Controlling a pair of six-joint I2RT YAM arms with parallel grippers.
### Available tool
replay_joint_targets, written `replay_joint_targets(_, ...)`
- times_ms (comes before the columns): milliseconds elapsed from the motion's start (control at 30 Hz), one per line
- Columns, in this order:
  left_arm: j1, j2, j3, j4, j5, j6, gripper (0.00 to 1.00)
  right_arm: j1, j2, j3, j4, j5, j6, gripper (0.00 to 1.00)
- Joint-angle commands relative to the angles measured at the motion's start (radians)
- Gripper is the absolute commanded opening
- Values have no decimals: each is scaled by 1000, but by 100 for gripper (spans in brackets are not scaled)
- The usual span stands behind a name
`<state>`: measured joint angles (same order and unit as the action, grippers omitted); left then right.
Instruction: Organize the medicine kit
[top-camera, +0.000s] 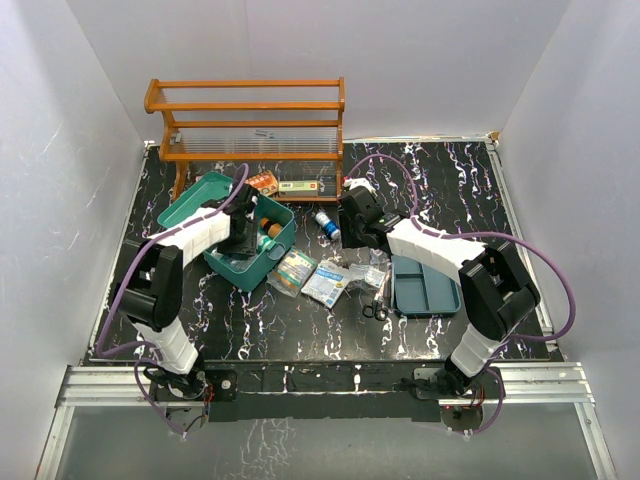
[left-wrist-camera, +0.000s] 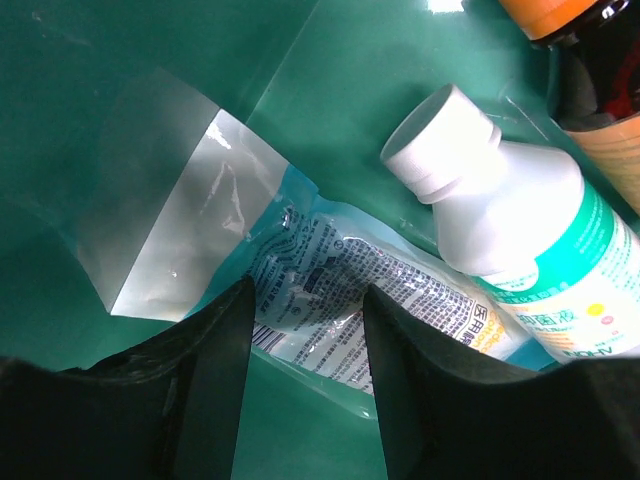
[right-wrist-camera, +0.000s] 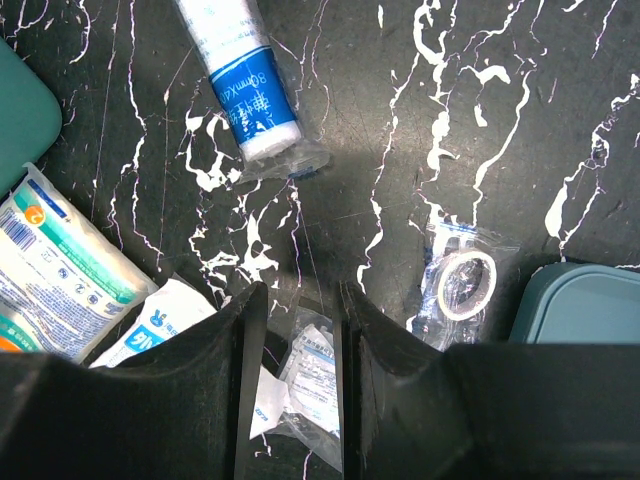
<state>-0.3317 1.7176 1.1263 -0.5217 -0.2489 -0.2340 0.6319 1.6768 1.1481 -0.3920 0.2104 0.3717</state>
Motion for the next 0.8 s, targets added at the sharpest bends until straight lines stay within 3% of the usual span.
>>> replay_joint_targets(0,-10,6,-24,-1,-18,-21,45,-5,-32,2,44,10,1,31)
replay_joint_targets(367,-13,-116,57,1,-115,38,45,-9,-41,-6,43,13,6,31)
replay_joint_targets(767,-19,-58,-23,78,-280,19,17,-13,-40,-11,47,18,0,30)
